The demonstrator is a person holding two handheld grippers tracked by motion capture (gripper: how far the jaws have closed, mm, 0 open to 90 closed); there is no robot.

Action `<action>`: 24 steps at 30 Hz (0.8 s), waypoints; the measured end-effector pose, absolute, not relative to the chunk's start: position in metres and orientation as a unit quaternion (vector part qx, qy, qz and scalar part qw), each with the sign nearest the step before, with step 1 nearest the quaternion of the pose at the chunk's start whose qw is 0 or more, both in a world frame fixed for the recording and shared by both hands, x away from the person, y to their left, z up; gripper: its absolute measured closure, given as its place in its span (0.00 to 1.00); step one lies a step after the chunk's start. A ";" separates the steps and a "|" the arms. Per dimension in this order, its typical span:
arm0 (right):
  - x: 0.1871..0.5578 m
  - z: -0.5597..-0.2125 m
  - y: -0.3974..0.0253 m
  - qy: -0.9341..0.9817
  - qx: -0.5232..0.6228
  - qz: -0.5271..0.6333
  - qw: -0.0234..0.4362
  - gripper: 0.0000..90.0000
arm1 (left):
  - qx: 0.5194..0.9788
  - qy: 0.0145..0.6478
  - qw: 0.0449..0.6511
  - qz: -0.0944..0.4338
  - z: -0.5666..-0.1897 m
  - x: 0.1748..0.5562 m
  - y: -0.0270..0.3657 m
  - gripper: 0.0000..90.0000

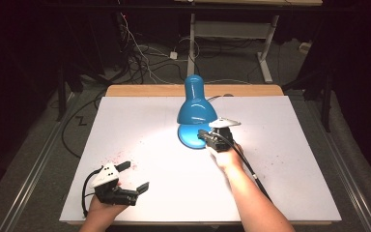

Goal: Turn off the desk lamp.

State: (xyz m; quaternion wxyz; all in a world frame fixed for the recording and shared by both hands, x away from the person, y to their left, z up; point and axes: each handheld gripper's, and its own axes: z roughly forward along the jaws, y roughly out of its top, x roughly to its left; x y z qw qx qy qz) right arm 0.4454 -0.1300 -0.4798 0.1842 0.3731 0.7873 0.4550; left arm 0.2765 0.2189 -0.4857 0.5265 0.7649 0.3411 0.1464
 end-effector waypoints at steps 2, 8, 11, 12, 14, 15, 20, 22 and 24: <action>0.446 -0.480 -0.130 0.787 0.373 0.455 0.184 1.00 | 0.765 0.341 0.526 0.146 -0.486 0.277 0.219 0.00; 0.447 -0.483 -0.128 0.786 0.374 0.450 0.199 1.00 | 0.764 0.341 0.527 0.146 -0.486 0.276 0.219 0.00; 0.447 -0.483 -0.125 0.787 0.374 0.452 0.193 1.00 | 0.764 0.342 0.527 0.146 -0.486 0.276 0.220 0.00; 0.446 -0.483 -0.124 0.787 0.371 0.452 0.197 1.00 | 0.764 0.342 0.527 0.146 -0.486 0.276 0.220 0.00; 0.446 -0.483 -0.124 0.787 0.370 0.451 0.200 1.00 | 0.763 0.343 0.528 0.146 -0.486 0.277 0.220 0.00; 0.446 -0.483 -0.123 0.788 0.370 0.451 0.200 1.00 | 0.763 0.343 0.528 0.145 -0.486 0.277 0.220 0.00; 0.444 -0.482 -0.123 0.790 0.371 0.449 0.194 1.00 | 0.763 0.342 0.529 0.146 -0.486 0.277 0.220 0.00; 0.442 -0.480 -0.123 0.793 0.366 0.446 0.194 1.00 | 0.763 0.342 0.529 0.146 -0.486 0.277 0.221 0.00; 0.440 -0.477 -0.123 0.792 0.367 0.448 0.196 1.00 | 0.762 0.343 0.530 0.147 -0.486 0.277 0.221 0.00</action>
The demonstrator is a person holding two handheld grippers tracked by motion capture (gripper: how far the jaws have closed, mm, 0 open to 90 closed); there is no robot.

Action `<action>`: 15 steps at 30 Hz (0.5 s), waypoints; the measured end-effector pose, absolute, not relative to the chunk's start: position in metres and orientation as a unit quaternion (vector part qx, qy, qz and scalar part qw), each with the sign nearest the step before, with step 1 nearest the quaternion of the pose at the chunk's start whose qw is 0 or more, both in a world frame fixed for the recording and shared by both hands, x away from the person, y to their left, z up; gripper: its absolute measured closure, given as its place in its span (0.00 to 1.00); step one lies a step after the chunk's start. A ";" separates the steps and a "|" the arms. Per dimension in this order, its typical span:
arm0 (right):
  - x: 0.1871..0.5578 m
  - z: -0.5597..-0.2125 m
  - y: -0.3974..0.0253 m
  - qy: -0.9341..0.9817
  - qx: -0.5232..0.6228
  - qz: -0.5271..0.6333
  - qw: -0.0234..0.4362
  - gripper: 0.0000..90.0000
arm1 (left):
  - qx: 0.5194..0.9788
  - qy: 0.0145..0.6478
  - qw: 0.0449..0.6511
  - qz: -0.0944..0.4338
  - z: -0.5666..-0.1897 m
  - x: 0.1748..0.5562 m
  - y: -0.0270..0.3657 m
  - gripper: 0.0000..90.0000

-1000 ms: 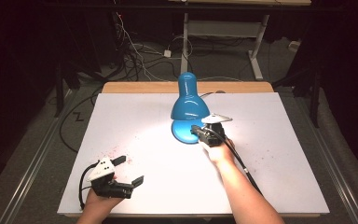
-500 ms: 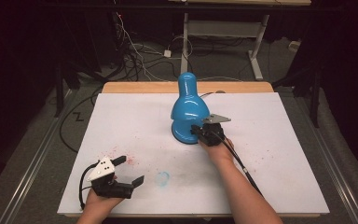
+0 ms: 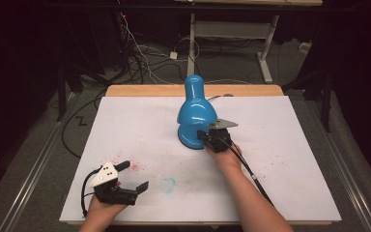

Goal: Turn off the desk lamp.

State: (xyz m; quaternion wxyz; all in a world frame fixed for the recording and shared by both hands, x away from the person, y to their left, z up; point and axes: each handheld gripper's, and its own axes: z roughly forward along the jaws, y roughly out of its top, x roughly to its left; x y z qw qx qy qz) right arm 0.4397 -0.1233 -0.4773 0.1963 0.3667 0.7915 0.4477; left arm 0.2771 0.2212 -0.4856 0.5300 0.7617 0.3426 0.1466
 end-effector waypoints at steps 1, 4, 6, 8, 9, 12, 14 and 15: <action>0.439 -0.475 -0.124 0.789 0.367 0.452 0.196 1.00 | 0.761 0.343 0.531 0.146 -0.486 0.277 0.221 0.00; 0.435 -0.469 -0.126 0.786 0.364 0.458 0.200 1.00 | 0.760 0.343 0.532 0.145 -0.486 0.277 0.221 0.00; 0.430 -0.465 -0.127 0.784 0.363 0.461 0.200 1.00 | 0.760 0.341 0.533 0.145 -0.486 0.278 0.221 0.00; 0.424 -0.461 -0.130 0.781 0.363 0.468 0.201 1.00 | 0.759 0.342 0.534 0.145 -0.485 0.278 0.221 0.00; 0.421 -0.460 -0.131 0.780 0.362 0.470 0.202 1.00 | 0.758 0.343 0.535 0.144 -0.485 0.279 0.221 0.00; 0.412 -0.454 -0.138 0.778 0.360 0.473 0.205 1.00 | 0.757 0.344 0.537 0.142 -0.485 0.279 0.221 0.00; 0.406 -0.451 -0.144 0.775 0.357 0.478 0.208 1.00 | 0.758 0.344 0.537 0.141 -0.485 0.279 0.220 0.00; 0.403 -0.450 -0.146 0.774 0.357 0.478 0.209 1.00 | 0.758 0.343 0.536 0.142 -0.486 0.279 0.220 0.00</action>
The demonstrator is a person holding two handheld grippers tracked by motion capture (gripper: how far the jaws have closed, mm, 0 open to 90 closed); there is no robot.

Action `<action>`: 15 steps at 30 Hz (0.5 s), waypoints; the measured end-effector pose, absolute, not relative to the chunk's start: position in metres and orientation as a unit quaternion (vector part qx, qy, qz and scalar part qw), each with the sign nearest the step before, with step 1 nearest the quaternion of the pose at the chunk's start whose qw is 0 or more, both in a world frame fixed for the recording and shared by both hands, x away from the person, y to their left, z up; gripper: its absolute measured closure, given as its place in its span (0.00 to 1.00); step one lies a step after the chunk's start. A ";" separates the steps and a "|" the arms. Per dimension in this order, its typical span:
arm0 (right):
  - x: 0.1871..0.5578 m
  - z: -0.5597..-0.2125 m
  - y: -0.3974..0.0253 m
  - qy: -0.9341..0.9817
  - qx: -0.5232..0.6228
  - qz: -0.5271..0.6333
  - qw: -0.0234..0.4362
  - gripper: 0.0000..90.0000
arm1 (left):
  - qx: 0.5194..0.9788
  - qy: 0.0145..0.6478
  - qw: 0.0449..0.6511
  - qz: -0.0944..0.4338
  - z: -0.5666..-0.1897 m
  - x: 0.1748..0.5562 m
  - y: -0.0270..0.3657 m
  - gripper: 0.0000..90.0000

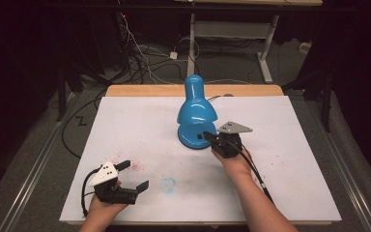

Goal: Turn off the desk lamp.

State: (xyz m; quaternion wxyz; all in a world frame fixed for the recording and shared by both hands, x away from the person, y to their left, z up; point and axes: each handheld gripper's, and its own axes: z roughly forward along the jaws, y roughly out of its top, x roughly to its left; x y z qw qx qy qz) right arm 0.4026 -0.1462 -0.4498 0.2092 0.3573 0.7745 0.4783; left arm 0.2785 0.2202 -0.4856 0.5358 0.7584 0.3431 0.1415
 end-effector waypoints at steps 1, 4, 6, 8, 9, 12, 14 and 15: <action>0.399 -0.449 -0.149 0.775 0.356 0.478 0.210 1.00 | 0.759 0.343 0.535 0.142 -0.486 0.279 0.220 0.00; 0.390 -0.451 -0.158 0.776 0.356 0.477 0.211 1.00 | 0.759 0.344 0.534 0.142 -0.486 0.279 0.220 0.00; 0.386 -0.455 -0.165 0.776 0.358 0.474 0.211 1.00 | 0.759 0.344 0.534 0.143 -0.486 0.279 0.220 0.00; 0.381 -0.459 -0.172 0.778 0.361 0.471 0.208 1.00 | 0.758 0.345 0.533 0.144 -0.487 0.279 0.220 0.00; 0.379 -0.462 -0.175 0.777 0.365 0.470 0.207 1.00 | 0.759 0.346 0.533 0.145 -0.487 0.280 0.220 0.00; 0.372 -0.470 -0.185 0.778 0.371 0.465 0.203 1.00 | 0.759 0.347 0.531 0.144 -0.488 0.280 0.220 0.00; 0.367 -0.475 -0.191 0.778 0.373 0.463 0.202 1.00 | 0.760 0.350 0.530 0.141 -0.489 0.281 0.221 0.00; 0.363 -0.476 -0.195 0.777 0.376 0.462 0.201 1.00 | 0.760 0.351 0.529 0.139 -0.489 0.281 0.221 0.00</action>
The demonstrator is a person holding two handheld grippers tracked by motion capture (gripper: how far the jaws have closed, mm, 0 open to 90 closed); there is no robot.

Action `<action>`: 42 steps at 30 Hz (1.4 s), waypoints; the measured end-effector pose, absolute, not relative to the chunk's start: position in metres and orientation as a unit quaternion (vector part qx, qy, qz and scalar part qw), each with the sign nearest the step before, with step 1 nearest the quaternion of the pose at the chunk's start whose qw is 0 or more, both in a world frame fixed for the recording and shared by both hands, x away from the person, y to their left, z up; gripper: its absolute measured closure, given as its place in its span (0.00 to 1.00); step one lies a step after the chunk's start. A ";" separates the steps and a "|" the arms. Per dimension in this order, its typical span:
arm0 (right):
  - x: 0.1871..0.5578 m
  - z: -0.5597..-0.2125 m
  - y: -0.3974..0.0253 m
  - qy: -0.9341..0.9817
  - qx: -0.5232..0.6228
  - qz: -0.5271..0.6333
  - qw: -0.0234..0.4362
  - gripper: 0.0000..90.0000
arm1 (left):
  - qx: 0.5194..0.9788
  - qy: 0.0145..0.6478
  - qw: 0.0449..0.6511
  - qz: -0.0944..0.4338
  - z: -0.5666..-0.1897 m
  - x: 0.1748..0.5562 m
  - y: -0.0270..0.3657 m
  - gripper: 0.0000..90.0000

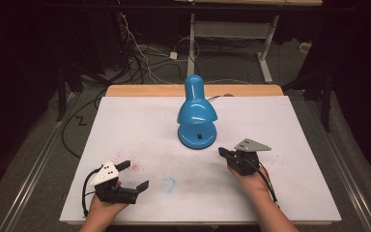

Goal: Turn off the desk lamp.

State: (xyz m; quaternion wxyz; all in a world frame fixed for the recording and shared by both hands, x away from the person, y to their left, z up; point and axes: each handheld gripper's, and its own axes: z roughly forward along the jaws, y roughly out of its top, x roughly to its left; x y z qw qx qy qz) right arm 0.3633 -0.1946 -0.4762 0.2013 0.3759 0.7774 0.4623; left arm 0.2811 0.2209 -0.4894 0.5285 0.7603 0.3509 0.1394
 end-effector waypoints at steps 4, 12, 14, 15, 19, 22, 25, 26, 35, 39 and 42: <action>0.348 -0.478 -0.208 0.778 0.374 0.462 0.203 1.00 | 0.760 0.354 0.527 0.141 -0.491 0.282 0.222 0.00; 0.315 -0.475 -0.242 0.777 0.374 0.461 0.211 1.00 | 0.756 0.359 0.528 0.142 -0.491 0.282 0.225 0.00; 0.300 -0.475 -0.254 0.772 0.379 0.464 0.212 1.00 | 0.757 0.359 0.527 0.142 -0.491 0.282 0.225 0.00; 0.300 -0.475 -0.254 0.772 0.379 0.464 0.212 1.00 | 0.757 0.359 0.527 0.142 -0.491 0.282 0.225 0.00; 0.286 -0.482 -0.264 0.768 0.379 0.469 0.217 1.00 | 0.757 0.360 0.526 0.141 -0.491 0.282 0.225 0.00; 0.286 -0.483 -0.262 0.778 0.366 0.462 0.219 1.00 | 0.757 0.359 0.527 0.141 -0.491 0.282 0.224 0.00; 0.287 -0.482 -0.258 0.776 0.361 0.469 0.218 0.98 | 0.759 0.358 0.526 0.142 -0.490 0.281 0.223 0.00; 0.288 -0.482 -0.257 0.775 0.362 0.470 0.217 0.91 | 0.759 0.358 0.525 0.142 -0.490 0.281 0.223 0.00; 0.293 -0.485 -0.258 0.786 0.362 0.455 0.210 0.29 | 0.761 0.354 0.524 0.143 -0.489 0.280 0.223 0.00; 0.294 -0.484 -0.261 0.779 0.378 0.452 0.213 0.07 | 0.762 0.354 0.523 0.142 -0.489 0.280 0.223 0.00; 0.292 -0.482 -0.264 0.772 0.385 0.455 0.221 0.01 | 0.760 0.354 0.525 0.147 -0.488 0.279 0.224 0.00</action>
